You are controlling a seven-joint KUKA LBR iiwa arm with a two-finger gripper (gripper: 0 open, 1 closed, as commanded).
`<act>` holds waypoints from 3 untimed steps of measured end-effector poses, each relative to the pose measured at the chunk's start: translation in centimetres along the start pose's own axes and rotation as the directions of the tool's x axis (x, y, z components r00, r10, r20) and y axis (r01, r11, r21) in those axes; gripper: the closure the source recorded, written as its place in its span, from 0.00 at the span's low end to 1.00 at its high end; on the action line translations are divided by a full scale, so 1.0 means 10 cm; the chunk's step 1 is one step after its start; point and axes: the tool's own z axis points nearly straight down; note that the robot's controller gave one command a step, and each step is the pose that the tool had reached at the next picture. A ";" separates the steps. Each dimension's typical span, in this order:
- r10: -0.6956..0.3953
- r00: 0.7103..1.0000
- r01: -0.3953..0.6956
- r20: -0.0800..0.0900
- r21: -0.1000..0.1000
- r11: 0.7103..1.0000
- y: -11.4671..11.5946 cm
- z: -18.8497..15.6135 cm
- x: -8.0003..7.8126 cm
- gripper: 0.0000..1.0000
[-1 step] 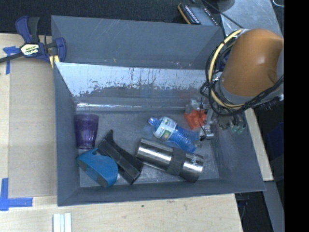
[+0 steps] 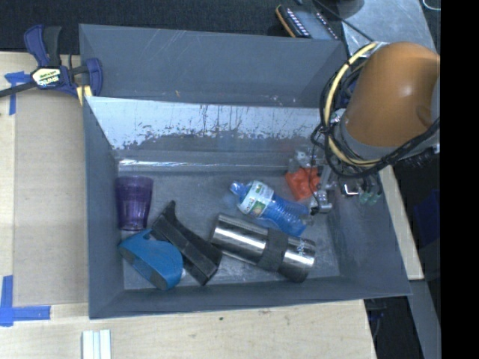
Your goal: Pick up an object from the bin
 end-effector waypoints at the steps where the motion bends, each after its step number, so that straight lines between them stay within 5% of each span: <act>1: -0.069 0.998 0.069 0.003 0.000 0.998 0.07 1.43 -0.74 0.00; 2: 0.105 0.994 -0.105 0.006 -0.001 0.994 0.17 0.64 -0.68 0.00; 3: 0.066 0.998 -0.066 0.005 0.000 0.998 0.06 1.26 -0.72 0.00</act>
Offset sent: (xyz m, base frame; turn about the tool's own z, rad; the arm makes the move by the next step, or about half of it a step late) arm 0.0668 0.0174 -0.0656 0.1056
